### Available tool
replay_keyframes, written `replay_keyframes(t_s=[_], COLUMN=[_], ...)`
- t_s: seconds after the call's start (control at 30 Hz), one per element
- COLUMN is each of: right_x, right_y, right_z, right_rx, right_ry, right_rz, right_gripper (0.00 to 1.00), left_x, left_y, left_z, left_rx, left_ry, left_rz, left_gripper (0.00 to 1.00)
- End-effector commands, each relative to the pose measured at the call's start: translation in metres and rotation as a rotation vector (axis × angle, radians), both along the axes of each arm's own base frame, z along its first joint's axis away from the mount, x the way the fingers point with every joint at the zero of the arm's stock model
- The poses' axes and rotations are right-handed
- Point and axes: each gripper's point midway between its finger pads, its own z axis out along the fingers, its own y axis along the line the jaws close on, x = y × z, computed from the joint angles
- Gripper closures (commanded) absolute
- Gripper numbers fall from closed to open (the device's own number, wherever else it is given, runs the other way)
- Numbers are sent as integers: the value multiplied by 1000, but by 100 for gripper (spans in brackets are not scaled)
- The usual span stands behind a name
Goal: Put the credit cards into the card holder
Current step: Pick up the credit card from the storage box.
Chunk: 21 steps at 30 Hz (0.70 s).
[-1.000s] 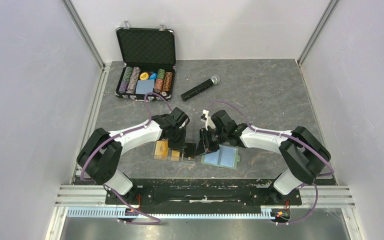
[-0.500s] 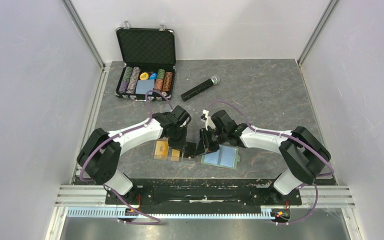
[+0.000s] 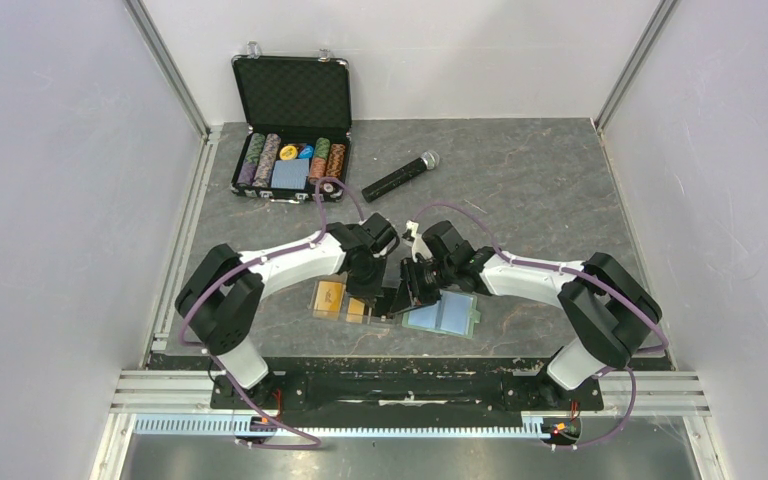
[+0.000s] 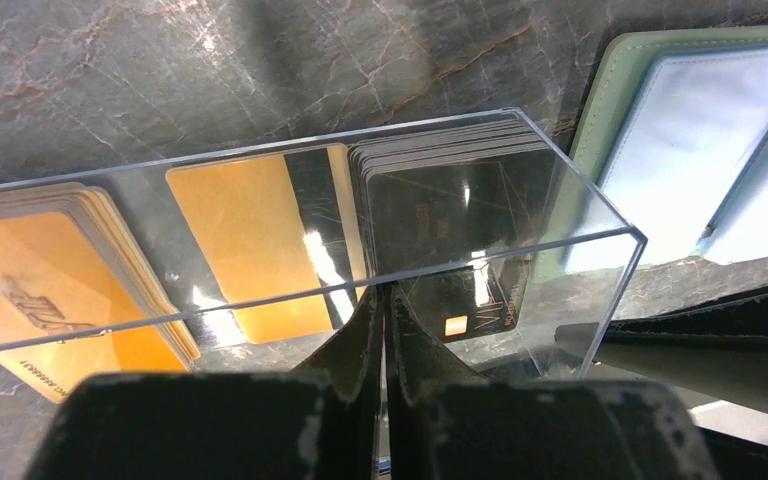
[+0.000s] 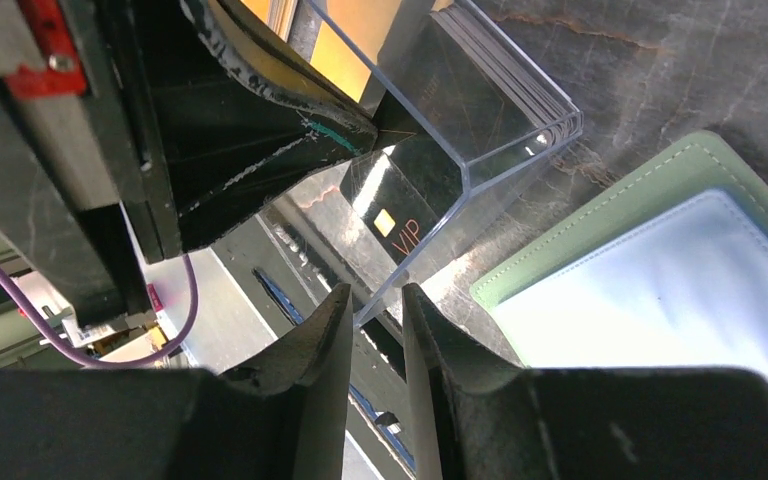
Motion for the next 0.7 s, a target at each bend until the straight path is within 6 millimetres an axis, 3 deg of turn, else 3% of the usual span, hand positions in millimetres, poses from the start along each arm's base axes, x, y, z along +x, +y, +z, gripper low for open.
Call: replay_keyframes(t_s=[0.0, 0.37, 0.67], right_x=[5, 4, 4], right_y=[0, -1, -1], right_z=[1, 0, 0], right_rx=[-14, -17, -18], right_ry=[-39, -40, -42], right_rz=[3, 4, 3], right_gripper=[73, 73, 73], left_x=[2, 5, 0], left_y=[-26, -34, -45], left_z=[14, 43, 46], left_rx=[-46, -128, -195], left_ry=[-36, -93, -69], left_rz=[-84, -39, -50], left_gripper=[98, 98, 98])
